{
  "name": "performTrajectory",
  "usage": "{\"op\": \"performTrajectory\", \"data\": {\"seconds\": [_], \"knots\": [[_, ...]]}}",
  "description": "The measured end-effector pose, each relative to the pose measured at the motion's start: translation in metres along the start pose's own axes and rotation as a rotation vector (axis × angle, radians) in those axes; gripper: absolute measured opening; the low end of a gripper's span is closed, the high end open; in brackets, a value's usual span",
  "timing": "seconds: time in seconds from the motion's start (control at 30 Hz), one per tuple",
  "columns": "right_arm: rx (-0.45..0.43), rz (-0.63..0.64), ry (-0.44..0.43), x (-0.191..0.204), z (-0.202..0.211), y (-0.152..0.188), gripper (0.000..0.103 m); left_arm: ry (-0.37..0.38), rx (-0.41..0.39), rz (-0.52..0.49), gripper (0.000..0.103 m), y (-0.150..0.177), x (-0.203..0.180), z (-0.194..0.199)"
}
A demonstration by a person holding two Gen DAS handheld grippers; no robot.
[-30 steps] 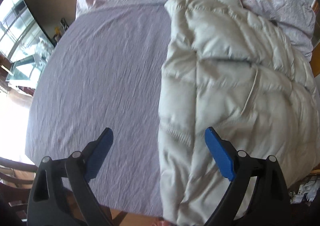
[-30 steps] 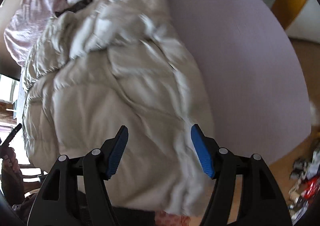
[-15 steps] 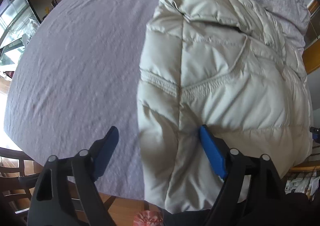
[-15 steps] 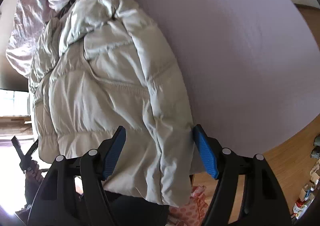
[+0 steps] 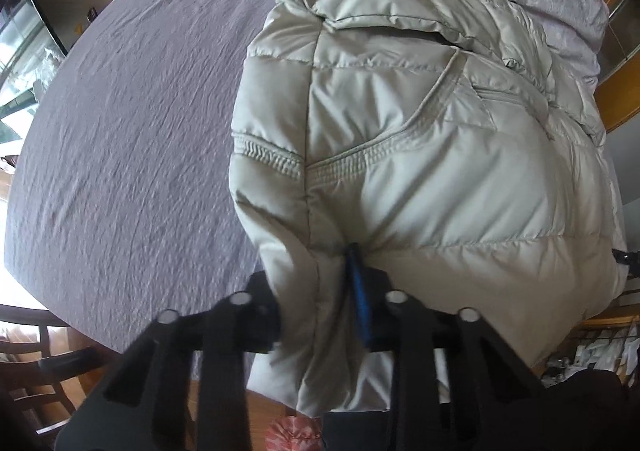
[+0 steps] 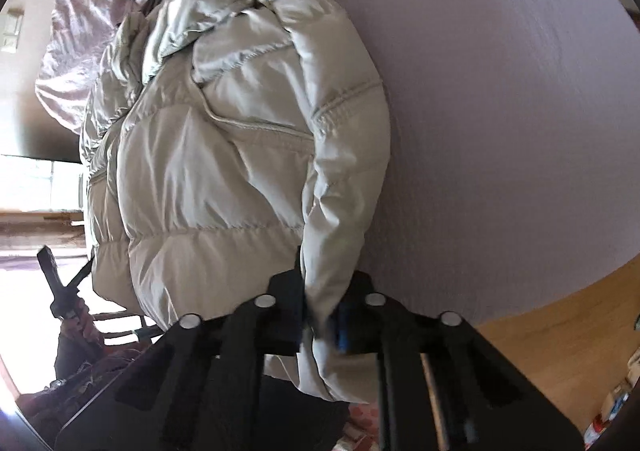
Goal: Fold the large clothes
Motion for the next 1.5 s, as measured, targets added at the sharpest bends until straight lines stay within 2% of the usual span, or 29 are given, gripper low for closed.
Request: {"op": "performTrajectory", "data": {"seconds": [0.07, 0.17, 0.33, 0.47, 0.77, 0.9, 1.07, 1.27, 1.5], "knots": [[-0.014, 0.027, 0.025, 0.010, -0.002, -0.014, 0.008, -0.014, -0.003, -0.002, 0.015, -0.005, -0.004, 0.005], [-0.053, 0.068, 0.051, 0.035, 0.000, -0.029, 0.007, -0.029, -0.014, 0.002, 0.012, -0.018, -0.004, 0.015], [-0.140, 0.158, 0.090, 0.068, 0.029, -0.046, 0.006, -0.041, -0.060, 0.008, 0.011, -0.037, -0.006, 0.041], [-0.200, 0.241, 0.137, 0.098, 0.049, -0.061, 0.006, -0.049, -0.125, 0.015, 0.011, -0.056, -0.008, 0.070], [-0.304, 0.345, 0.227, 0.139, 0.081, -0.109, 0.006, -0.060, -0.268, 0.039, 0.011, -0.123, -0.017, 0.123], [-0.351, 0.337, 0.257, 0.149, 0.095, -0.135, 0.006, -0.062, -0.314, 0.059, 0.011, -0.163, -0.020, 0.143], [-0.396, 0.278, 0.272, 0.152, 0.109, -0.175, 0.006, -0.078, -0.335, 0.056, 0.011, -0.206, -0.026, 0.151], [-0.416, 0.202, 0.284, 0.151, 0.111, -0.217, 0.006, -0.084, -0.336, 0.070, 0.011, -0.251, -0.031, 0.149], [-0.432, 0.067, 0.245, 0.140, 0.104, -0.268, 0.007, -0.092, -0.305, 0.108, 0.012, -0.290, -0.027, 0.127]]}}
Point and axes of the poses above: each gripper's, at about its wrist camera, not at the fingertips, and z roughly against the way its jaws point, x to its left, y to its underside, the point moved 8 cm from there along -z, roughly the way its jaws point, and after that the axes turned 9 degrees about x, right-handed, at the moved point
